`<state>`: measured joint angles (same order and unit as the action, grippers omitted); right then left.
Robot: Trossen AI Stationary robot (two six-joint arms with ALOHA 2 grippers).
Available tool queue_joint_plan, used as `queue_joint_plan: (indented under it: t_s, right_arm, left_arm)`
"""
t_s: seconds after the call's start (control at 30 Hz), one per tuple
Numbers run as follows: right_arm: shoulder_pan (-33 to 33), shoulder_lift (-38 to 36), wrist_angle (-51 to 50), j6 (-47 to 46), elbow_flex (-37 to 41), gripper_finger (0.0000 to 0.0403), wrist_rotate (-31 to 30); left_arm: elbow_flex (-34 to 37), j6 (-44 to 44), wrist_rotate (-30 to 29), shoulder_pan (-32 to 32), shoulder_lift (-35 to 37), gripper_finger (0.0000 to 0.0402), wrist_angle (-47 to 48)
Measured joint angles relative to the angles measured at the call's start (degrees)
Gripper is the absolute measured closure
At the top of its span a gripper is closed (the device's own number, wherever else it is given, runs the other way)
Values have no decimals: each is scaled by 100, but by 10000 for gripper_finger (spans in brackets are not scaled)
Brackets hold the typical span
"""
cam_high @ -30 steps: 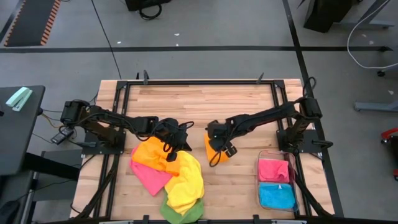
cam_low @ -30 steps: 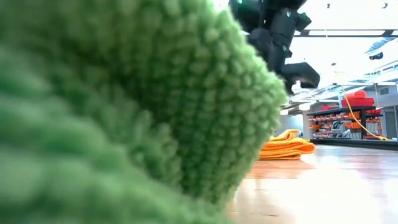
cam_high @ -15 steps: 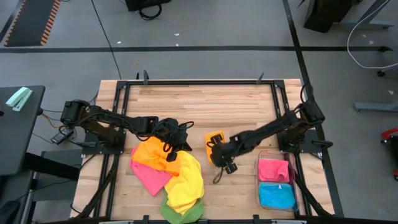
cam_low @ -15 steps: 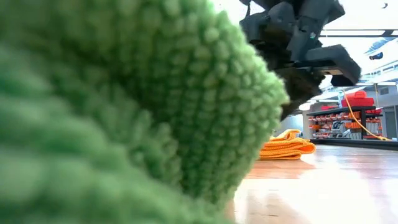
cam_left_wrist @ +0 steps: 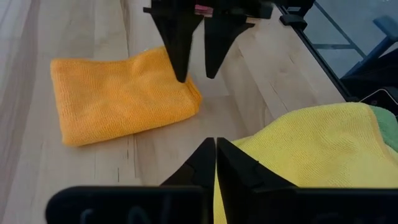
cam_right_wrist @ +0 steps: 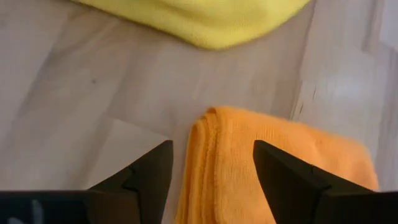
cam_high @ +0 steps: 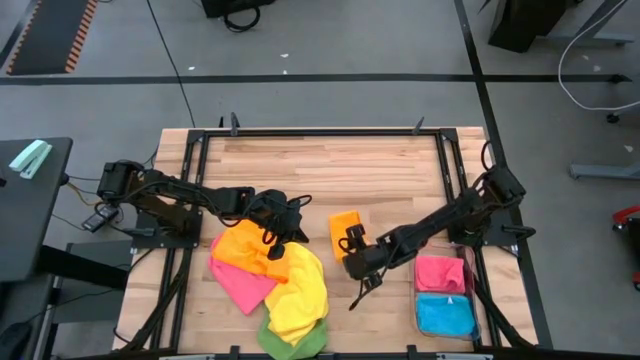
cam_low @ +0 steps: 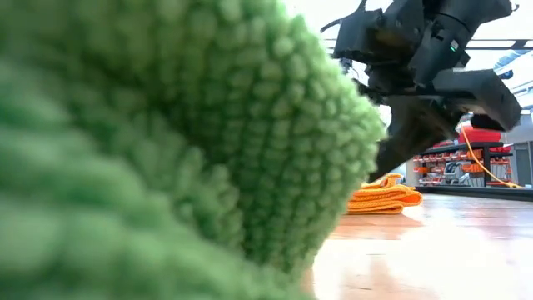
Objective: Fold microfiber towels
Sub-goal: Fold the orange towel
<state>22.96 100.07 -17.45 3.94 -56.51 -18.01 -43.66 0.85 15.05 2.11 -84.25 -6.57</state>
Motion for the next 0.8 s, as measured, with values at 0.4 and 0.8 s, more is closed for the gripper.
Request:
queue_joint_plan:
  t_s: [0.4, 0.8]
  right_arm:
    - [113, 0, 876, 421, 837, 135, -476]
    - [104, -4, 1403, 1073, 1168, 190, -849]
  left_arm:
    - [0, -1, 0, 0, 0, 377, -4]
    - [0, 1, 0, 2, 0, 387, -4]
